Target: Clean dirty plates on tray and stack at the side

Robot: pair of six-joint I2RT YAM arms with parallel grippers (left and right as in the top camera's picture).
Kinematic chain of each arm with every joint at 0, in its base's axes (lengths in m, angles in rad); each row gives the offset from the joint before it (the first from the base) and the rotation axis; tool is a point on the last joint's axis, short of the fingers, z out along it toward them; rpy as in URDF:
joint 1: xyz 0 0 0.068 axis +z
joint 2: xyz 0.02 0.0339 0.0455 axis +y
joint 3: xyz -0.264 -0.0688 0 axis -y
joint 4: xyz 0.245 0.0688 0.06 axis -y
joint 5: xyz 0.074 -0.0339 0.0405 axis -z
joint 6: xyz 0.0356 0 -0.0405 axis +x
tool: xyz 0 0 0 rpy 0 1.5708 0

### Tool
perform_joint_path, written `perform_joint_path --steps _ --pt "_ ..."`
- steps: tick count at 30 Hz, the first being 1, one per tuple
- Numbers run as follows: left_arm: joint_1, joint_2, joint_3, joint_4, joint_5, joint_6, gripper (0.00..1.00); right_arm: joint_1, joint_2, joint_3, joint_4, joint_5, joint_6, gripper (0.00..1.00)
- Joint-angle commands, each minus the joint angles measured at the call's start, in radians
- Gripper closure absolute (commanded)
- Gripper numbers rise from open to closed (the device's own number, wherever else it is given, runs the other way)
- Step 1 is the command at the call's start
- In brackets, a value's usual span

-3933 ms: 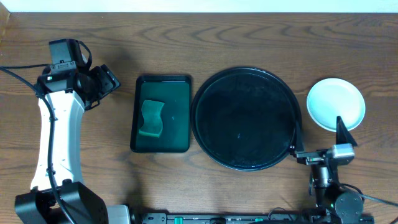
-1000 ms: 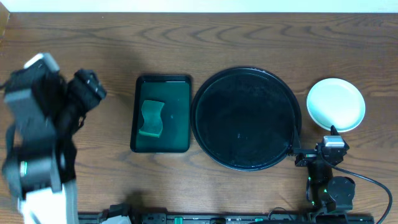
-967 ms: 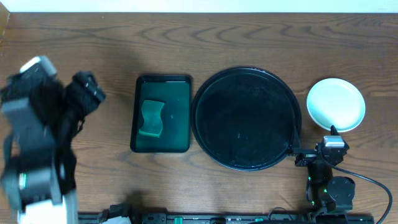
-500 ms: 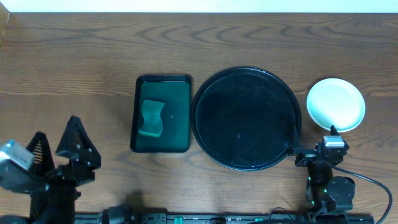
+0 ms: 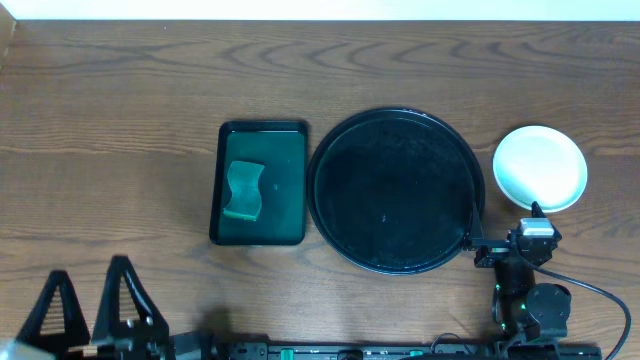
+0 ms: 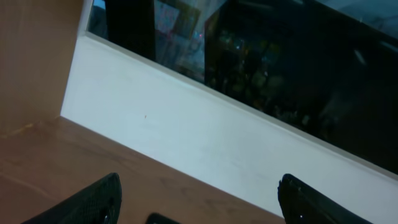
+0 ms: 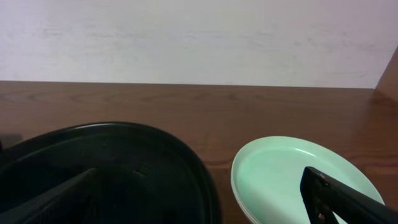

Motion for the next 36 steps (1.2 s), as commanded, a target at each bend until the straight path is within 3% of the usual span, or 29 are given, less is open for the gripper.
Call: perform_joint_path --steps 1,12,25,30,36 --pt "-0.032 -0.045 0.008 -0.037 -0.005 -0.009 0.19 -0.008 -0.007 -0.002 -0.003 0.0 0.0 0.01" --pt "-0.077 -0.189 0.003 -0.176 -0.01 -0.005 0.2 -0.008 -0.006 -0.002 -0.004 0.0 0.0 0.01" --pt "-0.087 -0.308 -0.152 -0.2 -0.013 -0.006 0.2 -0.008 -0.007 -0.002 -0.003 0.0 0.0 0.01" --pt "-0.106 -0.308 -0.234 -0.152 -0.013 -0.006 0.2 -0.008 -0.007 -0.002 -0.004 0.0 -0.001 0.01" --pt "-0.139 -0.308 -0.381 0.04 -0.013 -0.006 0.19 -0.008 -0.006 -0.002 -0.004 0.0 0.0 0.01"
